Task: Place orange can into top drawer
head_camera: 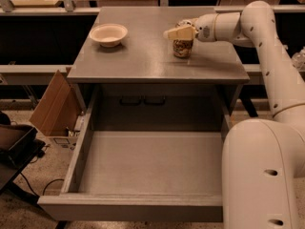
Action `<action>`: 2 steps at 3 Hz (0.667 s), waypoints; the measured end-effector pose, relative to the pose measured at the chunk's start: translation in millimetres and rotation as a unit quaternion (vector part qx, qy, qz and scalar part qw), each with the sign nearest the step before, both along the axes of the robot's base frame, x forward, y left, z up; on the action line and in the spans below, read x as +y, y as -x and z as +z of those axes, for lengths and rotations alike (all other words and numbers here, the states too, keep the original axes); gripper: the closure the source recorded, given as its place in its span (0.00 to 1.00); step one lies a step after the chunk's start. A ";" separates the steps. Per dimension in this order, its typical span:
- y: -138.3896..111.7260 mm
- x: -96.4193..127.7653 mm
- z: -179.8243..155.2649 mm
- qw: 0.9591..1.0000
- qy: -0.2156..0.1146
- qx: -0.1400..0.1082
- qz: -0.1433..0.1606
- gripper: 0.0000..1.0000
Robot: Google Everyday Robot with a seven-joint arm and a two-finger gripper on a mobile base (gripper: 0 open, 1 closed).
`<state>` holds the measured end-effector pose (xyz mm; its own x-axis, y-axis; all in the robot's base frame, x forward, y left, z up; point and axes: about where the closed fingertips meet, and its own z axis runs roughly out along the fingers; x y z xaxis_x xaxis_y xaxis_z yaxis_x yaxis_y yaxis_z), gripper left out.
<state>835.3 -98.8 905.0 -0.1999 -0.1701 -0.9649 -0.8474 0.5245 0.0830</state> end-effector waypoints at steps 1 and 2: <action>-0.6 3.2 -2.1 1.000 0.000 0.003 0.001 0.64; -0.6 3.3 -1.7 1.000 0.000 0.003 0.001 0.95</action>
Offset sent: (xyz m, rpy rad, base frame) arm 0.0006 0.0029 -0.0019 0.0004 0.0065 0.0021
